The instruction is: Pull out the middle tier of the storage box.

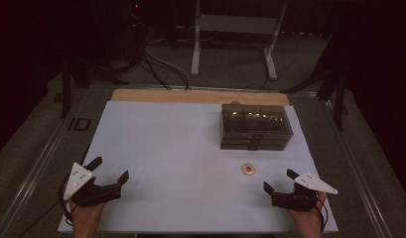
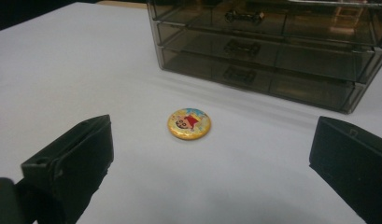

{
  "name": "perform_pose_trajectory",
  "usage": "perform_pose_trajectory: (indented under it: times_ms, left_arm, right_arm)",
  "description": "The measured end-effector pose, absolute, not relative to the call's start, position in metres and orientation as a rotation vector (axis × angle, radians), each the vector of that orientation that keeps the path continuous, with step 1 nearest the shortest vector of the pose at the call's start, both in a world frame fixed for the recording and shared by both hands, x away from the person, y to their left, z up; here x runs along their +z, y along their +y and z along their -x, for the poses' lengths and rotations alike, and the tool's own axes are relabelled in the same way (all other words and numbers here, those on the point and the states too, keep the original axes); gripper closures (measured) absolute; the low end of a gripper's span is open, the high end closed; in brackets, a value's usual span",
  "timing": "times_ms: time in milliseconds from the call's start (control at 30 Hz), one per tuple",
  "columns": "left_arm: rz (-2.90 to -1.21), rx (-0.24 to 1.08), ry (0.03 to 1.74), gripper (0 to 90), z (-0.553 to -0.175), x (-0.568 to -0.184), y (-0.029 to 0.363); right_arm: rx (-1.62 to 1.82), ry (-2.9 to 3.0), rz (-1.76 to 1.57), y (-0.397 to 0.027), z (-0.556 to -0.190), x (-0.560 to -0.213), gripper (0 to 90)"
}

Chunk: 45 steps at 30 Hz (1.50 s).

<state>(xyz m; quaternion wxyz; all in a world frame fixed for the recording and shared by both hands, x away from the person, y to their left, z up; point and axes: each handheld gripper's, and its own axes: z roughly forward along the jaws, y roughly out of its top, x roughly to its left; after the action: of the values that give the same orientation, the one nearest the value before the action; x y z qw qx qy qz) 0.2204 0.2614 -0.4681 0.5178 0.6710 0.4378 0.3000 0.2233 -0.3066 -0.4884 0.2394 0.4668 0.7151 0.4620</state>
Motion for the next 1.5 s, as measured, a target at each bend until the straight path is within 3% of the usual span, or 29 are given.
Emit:
perform_pose_trajectory:
  times_ms: [1500]
  left_arm:
    - [-1.617, 0.8, 1.116, 0.9, -0.222, -0.4723, 0.2607]
  right_arm:
    - [1.252, 1.843, -1.368, -0.3009, -0.2284, -0.4834, 0.0]
